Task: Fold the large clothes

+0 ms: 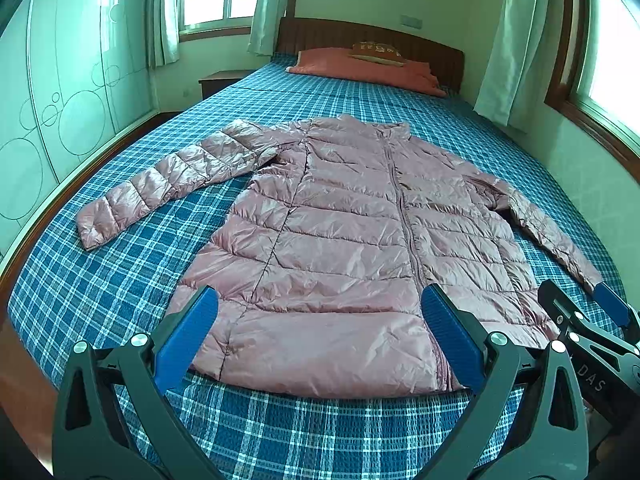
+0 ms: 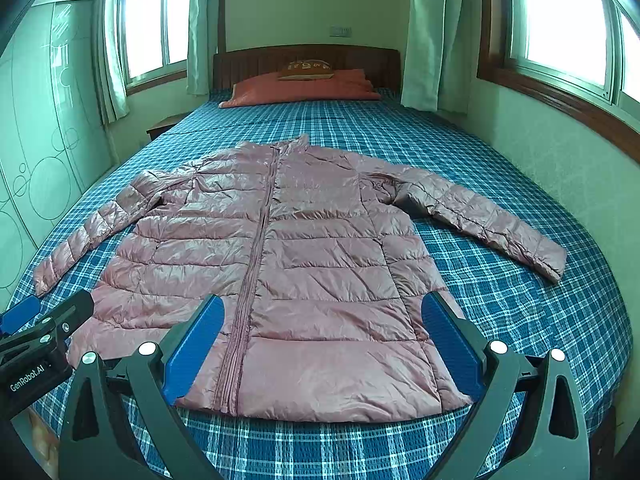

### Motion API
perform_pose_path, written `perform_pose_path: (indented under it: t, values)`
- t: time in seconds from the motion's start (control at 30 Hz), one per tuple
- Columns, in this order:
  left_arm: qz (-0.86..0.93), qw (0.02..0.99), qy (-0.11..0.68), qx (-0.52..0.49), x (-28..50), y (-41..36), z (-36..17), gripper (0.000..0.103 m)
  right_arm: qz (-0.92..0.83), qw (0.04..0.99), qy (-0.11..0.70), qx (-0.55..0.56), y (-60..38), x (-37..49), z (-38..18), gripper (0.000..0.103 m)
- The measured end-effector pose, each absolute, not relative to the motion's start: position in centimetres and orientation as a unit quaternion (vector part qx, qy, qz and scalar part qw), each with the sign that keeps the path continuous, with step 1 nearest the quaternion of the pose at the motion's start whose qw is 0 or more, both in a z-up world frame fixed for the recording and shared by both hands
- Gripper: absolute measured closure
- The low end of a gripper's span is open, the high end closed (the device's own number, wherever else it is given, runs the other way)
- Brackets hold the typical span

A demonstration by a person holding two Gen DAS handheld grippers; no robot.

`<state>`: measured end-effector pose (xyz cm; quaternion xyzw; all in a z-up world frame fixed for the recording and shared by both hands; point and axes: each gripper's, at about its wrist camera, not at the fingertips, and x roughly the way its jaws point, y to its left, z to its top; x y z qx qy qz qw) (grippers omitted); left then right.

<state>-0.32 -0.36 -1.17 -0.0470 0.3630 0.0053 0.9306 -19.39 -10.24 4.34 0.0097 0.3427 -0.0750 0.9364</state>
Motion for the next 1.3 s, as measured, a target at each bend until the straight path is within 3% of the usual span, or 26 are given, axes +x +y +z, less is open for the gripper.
perform_pose_path:
  t: [1.3]
  values:
    - [0.005,0.933,0.359,-0.039,-0.25,-0.21,-0.40,0.002,-0.075,0.936,0.344,0.010,-9.93,-19.26,3.93,0.005]
